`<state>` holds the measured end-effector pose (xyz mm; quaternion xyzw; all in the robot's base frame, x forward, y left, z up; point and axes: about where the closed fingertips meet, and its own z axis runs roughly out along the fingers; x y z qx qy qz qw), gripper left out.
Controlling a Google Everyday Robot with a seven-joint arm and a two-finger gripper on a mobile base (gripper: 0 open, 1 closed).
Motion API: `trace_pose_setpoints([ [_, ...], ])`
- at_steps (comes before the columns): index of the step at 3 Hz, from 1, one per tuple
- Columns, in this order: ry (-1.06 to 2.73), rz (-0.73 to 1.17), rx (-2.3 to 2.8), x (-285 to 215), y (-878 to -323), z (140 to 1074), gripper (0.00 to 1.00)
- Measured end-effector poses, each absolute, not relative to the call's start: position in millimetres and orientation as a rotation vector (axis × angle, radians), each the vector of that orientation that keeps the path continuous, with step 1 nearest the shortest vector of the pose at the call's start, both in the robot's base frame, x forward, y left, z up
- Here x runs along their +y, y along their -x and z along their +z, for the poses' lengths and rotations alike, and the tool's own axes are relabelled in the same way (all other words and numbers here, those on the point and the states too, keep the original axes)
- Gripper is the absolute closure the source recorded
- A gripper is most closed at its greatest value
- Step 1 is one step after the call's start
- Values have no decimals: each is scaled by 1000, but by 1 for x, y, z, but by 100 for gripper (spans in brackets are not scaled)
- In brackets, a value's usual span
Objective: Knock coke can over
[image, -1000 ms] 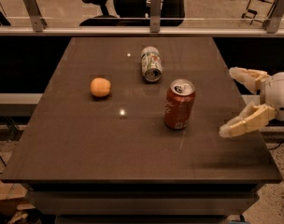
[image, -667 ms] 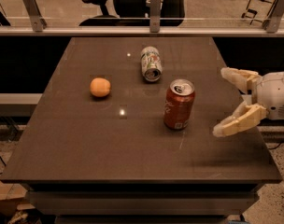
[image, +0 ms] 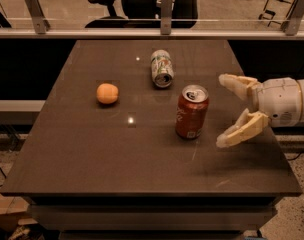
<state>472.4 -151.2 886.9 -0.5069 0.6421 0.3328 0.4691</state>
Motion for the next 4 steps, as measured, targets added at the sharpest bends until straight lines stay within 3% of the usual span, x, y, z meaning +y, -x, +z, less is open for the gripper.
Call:
trace_pose_setpoints([
  [4,1267,902,1470,-124,-480,888,0],
])
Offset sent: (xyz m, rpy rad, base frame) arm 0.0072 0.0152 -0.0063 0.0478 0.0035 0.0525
